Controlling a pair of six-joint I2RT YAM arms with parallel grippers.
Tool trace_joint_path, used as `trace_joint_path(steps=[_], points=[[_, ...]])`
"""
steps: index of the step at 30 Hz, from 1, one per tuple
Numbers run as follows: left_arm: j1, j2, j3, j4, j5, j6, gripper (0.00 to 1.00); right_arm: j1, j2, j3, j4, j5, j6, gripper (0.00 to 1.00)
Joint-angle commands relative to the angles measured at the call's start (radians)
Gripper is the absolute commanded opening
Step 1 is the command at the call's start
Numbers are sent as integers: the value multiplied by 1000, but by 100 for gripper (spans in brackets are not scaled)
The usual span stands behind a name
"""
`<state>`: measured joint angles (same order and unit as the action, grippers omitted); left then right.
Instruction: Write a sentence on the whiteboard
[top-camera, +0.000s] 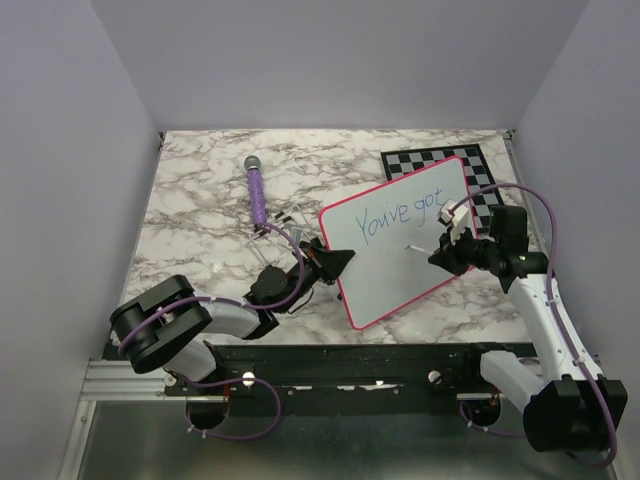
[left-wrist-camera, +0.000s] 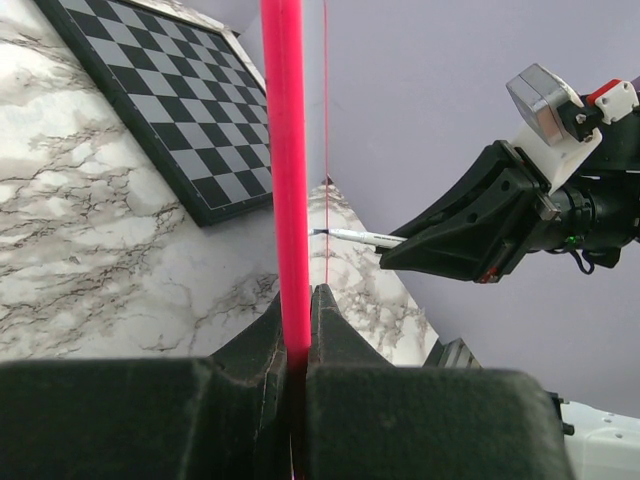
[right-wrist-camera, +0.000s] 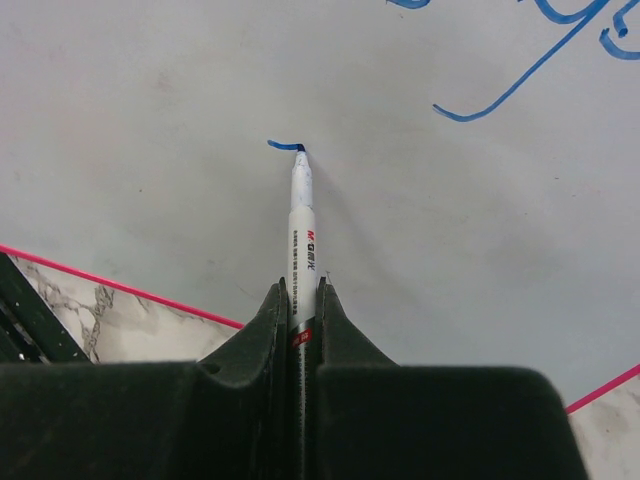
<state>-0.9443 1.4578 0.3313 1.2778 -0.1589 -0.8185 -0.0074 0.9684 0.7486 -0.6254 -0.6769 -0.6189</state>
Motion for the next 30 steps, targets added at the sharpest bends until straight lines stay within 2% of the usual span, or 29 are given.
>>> trace_joint_path(steps=[1, 5, 15, 30], points=[[-14, 9, -2, -1, 45, 58, 0, 6, 4, -12, 50, 92, 25, 0], [-14, 12, -3, -3, 45, 58, 0, 4, 6, -9, 49, 99, 25, 1], [-14, 19, -5, 2, 45, 56, 0, 4, -80, -15, 30, -1, 1, 1], [-14, 26, 5, 3, 53, 56, 0, 6, -23, 5, 43, -30, 4, 1]])
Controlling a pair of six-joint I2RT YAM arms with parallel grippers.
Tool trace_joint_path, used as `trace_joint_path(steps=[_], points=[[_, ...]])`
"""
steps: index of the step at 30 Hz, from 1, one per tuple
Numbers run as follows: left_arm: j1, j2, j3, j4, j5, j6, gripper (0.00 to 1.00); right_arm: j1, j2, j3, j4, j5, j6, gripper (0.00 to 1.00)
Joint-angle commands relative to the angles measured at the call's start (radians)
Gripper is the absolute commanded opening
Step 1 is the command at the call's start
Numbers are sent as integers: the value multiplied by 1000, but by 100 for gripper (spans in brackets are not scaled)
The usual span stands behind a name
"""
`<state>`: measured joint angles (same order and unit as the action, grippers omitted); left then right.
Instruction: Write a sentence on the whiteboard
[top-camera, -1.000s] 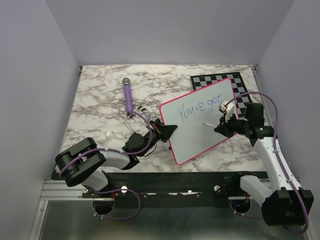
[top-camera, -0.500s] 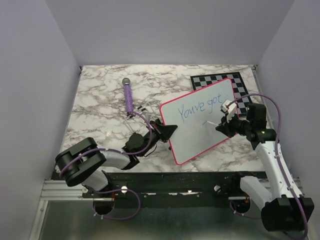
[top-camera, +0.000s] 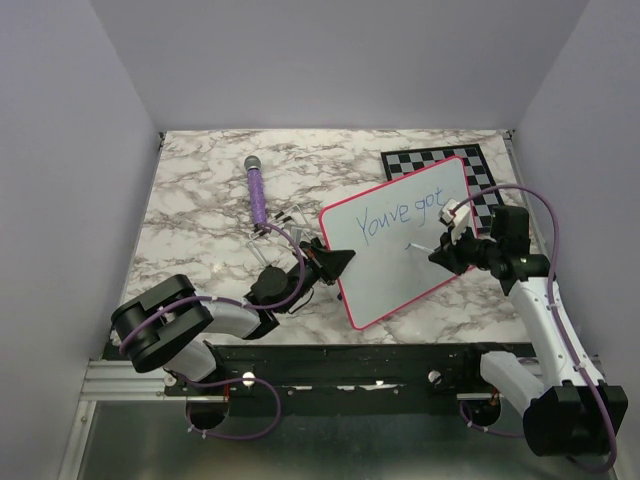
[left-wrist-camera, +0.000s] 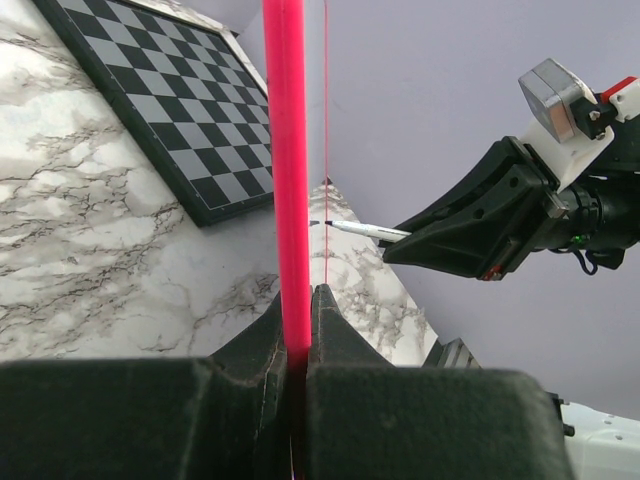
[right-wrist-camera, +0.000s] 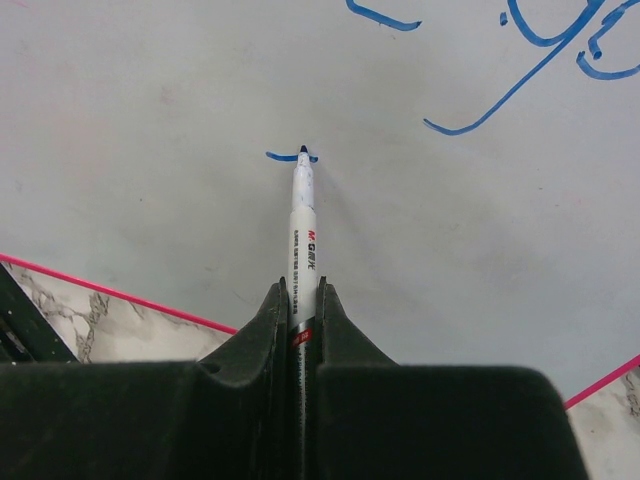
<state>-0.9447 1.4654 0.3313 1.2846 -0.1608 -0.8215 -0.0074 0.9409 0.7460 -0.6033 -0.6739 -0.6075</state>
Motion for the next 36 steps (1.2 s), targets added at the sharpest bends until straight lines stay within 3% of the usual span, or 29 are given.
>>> trace_joint_path(steps=[1, 36], points=[[-14, 18, 6, -7, 53, 59, 0, 4, 3, 7, 19, -36, -6, 1], [-14, 19, -1, 4, 56, 56, 0, 6, 15, 12, 30, -35, 3, 0]])
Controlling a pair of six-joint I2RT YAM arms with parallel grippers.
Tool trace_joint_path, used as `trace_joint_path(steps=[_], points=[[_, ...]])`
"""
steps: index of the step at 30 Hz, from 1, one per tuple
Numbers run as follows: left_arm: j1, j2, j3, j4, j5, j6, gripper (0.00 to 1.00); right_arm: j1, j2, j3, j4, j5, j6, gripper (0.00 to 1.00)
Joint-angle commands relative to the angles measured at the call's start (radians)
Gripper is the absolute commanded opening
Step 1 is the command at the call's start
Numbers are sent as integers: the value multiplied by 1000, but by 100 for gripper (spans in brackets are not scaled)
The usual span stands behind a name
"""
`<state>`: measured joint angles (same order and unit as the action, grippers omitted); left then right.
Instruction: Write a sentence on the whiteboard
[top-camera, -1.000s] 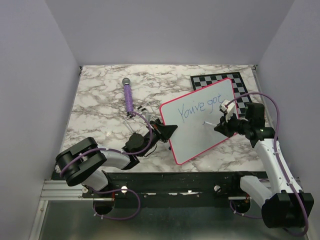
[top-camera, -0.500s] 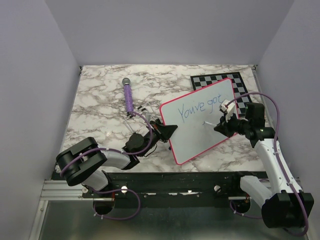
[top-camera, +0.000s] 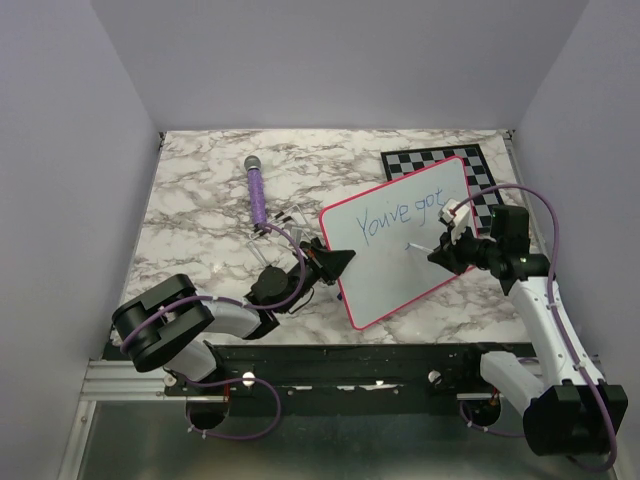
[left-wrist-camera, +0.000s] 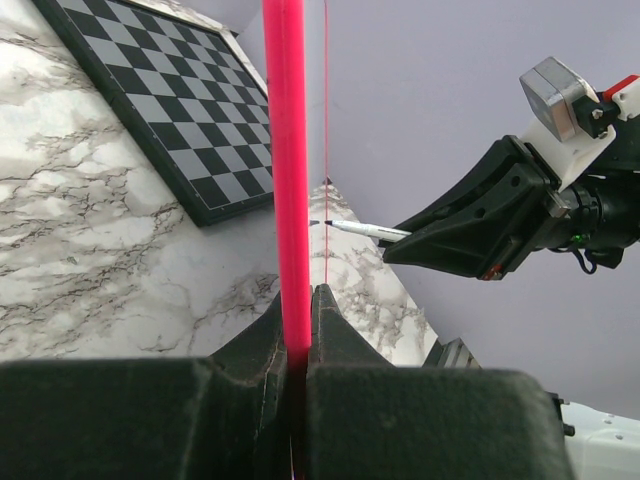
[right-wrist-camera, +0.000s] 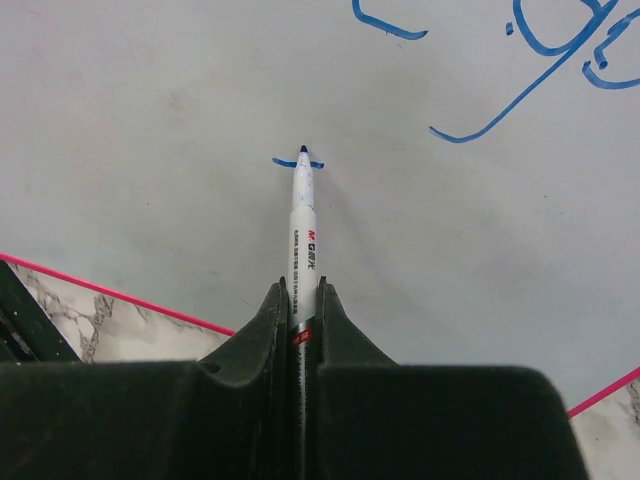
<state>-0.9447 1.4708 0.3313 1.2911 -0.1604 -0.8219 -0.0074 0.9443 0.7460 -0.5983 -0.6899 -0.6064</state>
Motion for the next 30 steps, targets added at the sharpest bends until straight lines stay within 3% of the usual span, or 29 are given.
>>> trace_joint_path(steps=[1, 30], points=[[-14, 14, -2, 0, 56, 56, 0, 6, 14, 12, 25, -19, 2, 1], [-14, 13, 2, -1, 53, 52, 0, 6, 16, -5, -112, 13, -92, 1]])
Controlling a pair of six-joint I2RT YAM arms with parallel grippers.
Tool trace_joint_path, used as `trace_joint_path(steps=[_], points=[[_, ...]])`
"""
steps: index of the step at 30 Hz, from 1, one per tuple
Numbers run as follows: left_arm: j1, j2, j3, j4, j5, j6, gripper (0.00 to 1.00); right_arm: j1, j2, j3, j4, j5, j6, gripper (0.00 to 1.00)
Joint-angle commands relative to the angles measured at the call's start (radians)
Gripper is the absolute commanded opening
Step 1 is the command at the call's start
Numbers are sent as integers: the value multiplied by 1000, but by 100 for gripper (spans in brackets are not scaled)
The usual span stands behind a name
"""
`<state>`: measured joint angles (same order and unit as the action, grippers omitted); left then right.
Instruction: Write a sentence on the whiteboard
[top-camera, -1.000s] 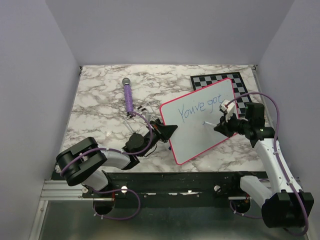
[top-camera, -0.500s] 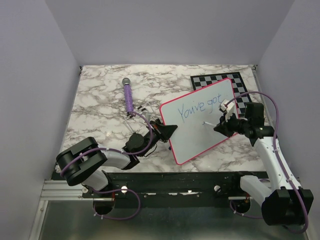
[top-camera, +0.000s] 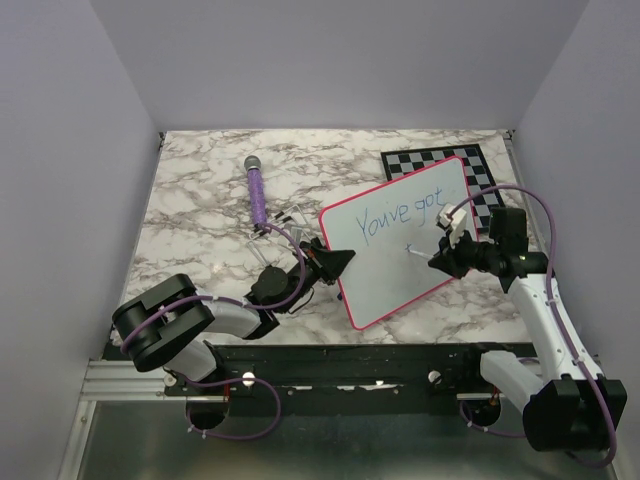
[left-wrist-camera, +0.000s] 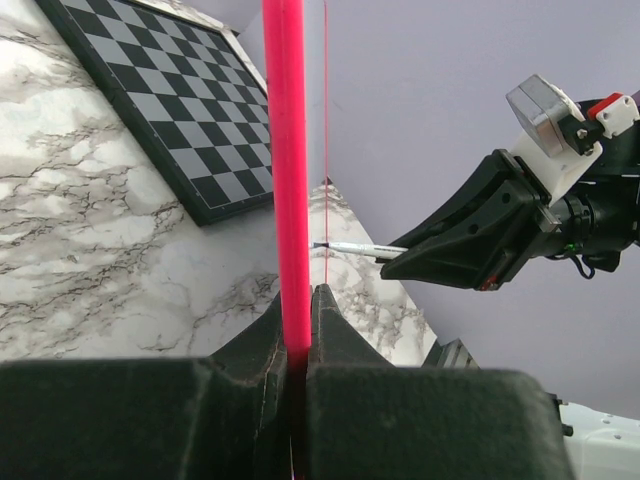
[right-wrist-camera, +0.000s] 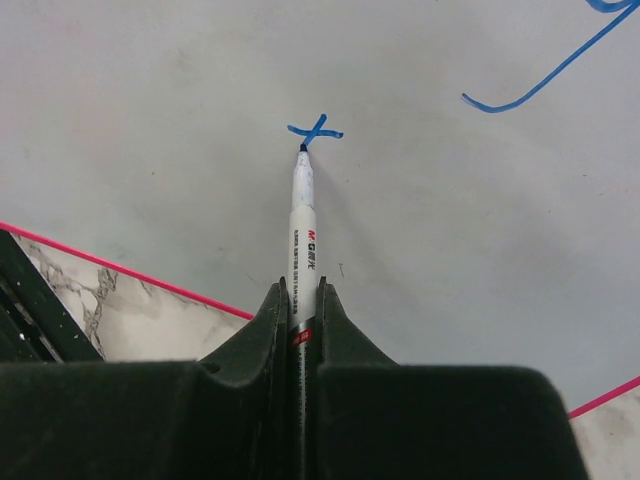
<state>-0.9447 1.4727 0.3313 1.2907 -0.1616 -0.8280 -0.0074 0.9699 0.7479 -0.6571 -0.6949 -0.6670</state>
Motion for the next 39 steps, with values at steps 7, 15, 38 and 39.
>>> trace_joint_path(steps=[7, 15, 38, 39], points=[[-14, 11, 0, -1, 53, 58, 0, 6, -10, -15, -93, 32, -48, 1], [-14, 9, -3, 5, 54, 59, 0, 6, -10, -22, -107, 75, -45, 1], [-14, 11, -18, 22, 59, 59, 0, 4, -16, 110, 31, 123, 109, 1], [-14, 11, -17, 22, 60, 59, 0, 6, -11, 110, 36, 124, 110, 1]])
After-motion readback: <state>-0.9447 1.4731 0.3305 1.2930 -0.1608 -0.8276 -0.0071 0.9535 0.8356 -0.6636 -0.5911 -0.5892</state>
